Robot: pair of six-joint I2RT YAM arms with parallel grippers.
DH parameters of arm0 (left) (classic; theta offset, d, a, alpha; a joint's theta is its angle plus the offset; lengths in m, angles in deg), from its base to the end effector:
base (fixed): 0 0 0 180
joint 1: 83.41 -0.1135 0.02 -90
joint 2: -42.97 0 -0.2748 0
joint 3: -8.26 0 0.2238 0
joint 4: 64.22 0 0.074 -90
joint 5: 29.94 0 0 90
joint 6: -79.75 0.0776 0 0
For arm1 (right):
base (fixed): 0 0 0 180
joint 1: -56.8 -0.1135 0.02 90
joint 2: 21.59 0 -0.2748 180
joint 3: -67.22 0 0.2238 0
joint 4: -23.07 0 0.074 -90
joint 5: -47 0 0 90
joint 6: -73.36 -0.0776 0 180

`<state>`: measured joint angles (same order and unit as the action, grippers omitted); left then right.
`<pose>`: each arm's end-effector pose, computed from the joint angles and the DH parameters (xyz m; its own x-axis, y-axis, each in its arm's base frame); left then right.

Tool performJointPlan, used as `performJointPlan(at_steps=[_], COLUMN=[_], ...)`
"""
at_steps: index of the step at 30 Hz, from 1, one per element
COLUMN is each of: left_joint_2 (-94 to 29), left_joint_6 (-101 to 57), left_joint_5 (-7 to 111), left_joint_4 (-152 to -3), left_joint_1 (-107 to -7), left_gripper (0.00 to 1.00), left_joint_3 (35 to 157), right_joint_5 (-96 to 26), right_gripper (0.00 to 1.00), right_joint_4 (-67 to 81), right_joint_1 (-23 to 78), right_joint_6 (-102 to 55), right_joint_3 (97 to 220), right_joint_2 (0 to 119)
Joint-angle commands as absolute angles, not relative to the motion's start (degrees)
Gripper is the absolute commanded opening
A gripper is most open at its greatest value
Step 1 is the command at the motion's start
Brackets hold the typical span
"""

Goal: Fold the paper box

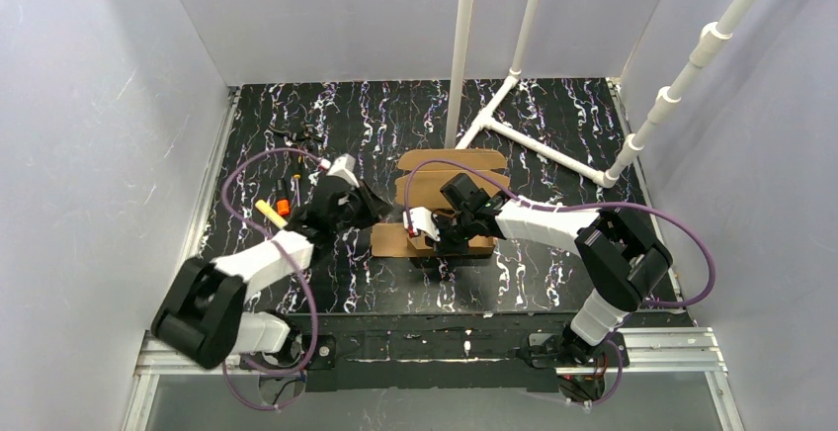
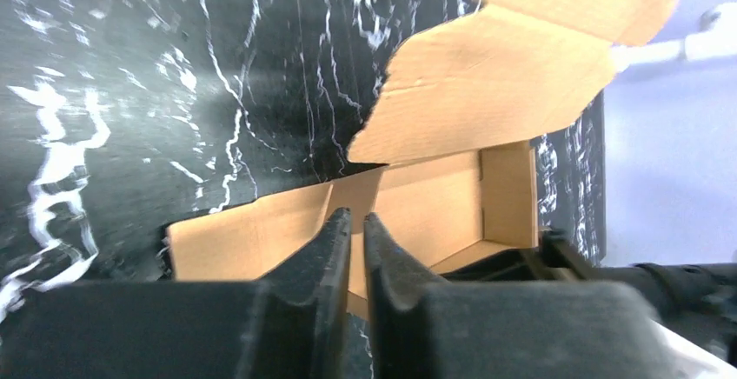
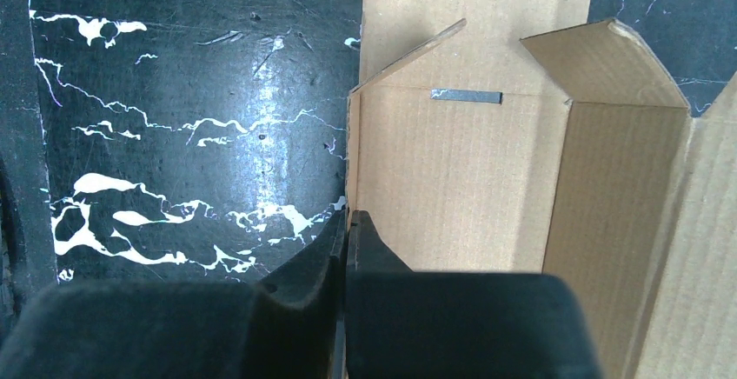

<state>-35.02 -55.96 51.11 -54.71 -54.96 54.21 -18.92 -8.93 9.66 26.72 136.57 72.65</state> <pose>0.2507 -0.1496 0.2058 -0.6625 -0.4452 -0.6023 0.1757 0.6893 -0.7028 0.1961 0.2579 0.1720 0.1493 -0.7606 -0.6318 -0.9880 -0.0888 -0.1266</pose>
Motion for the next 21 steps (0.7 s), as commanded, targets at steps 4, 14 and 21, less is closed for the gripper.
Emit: performJointPlan(at_steps=[4,14,21], left_joint_2=[-17.19,-19.40,-27.18], left_joint_6=[-50.74,-56.92,-59.52], left_joint_5=[54.28,48.14,44.03], left_joint_4=[-84.84,-76.25,-69.03], left_joint_1=[-59.14,-60.70,-60.79], left_gripper=[0.41,0.62,0.50], left_joint_3=[51.53,43.74,43.86], right_joint_5=[-20.28,-19.95,-19.73], right_gripper=[0.01,0.01,0.01], right_joint_4=[-10.23,-10.38,-10.45], right_joint_1=[9.27,9.25,9.25], right_joint_6=[27.17,27.04,27.04], right_joint_3=[136.91,136.91,136.86], right_joint_2=[74.98,74.91,74.92])
